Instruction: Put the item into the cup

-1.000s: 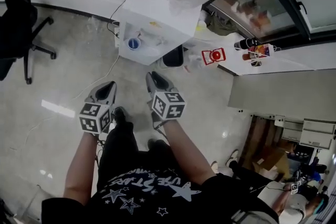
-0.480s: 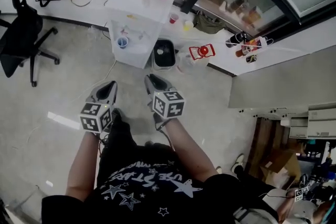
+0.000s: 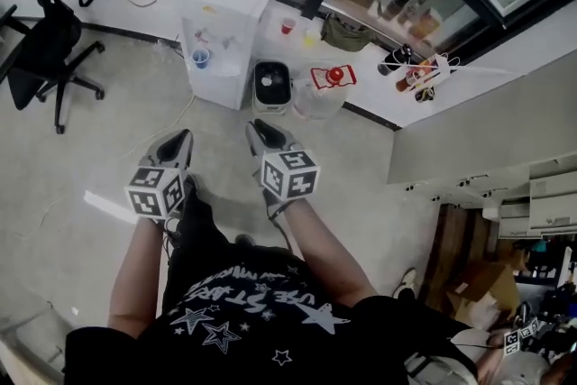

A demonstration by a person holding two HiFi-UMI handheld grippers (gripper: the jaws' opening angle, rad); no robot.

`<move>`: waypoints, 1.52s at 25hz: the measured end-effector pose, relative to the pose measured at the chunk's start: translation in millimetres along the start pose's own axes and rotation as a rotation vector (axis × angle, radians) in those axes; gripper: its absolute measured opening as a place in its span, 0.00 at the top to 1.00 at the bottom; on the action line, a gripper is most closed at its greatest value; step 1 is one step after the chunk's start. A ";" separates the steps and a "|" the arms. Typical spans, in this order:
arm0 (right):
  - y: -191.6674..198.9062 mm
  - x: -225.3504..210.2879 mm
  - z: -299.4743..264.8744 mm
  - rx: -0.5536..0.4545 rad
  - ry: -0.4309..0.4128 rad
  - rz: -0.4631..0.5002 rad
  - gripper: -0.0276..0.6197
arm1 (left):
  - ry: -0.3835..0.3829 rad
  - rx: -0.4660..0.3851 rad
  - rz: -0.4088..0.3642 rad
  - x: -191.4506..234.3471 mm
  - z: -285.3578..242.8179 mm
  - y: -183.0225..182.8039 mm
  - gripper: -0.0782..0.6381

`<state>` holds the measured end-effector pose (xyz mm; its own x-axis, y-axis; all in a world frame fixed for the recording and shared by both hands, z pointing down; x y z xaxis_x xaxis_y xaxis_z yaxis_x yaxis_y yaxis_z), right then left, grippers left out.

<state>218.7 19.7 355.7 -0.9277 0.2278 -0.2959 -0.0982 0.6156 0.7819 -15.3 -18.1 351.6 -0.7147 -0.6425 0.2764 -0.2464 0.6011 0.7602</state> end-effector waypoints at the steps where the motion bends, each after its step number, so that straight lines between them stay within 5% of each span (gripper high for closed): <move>1: 2.1 1.1 9.8 -0.011 -0.012 0.019 0.86 | -0.006 -0.008 0.002 -9.1 3.4 2.6 0.88; 4: 12.0 5.3 35.8 -0.029 -0.039 0.058 0.86 | -0.019 -0.024 0.003 -36.2 14.3 13.2 0.88; 6: 20.0 6.8 52.4 -0.047 -0.042 0.075 0.95 | -0.026 -0.033 0.003 -54.4 21.0 22.6 0.88; 17: 56.7 27.0 110.8 -0.036 -0.111 0.116 0.96 | -0.059 -0.052 0.002 -112.2 62.9 64.0 0.88; 38: 80.2 70.6 109.1 0.017 -0.168 0.169 0.96 | -0.096 -0.063 0.019 -117.2 98.3 94.4 0.88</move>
<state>184.7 167.4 337.6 -0.8574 0.4502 -0.2496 0.0610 0.5703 0.8192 -19.1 160.6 333.1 -0.7790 -0.5809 0.2359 -0.1927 0.5798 0.7917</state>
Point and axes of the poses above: the fingertips, and each gripper's own axes: z backward along the fingers, x to its left, y out of its underside, the point moved 9 cm from there along z, backward along the fingers, and after that the axes turned 12 degrees about x, right-handed, at the moved point
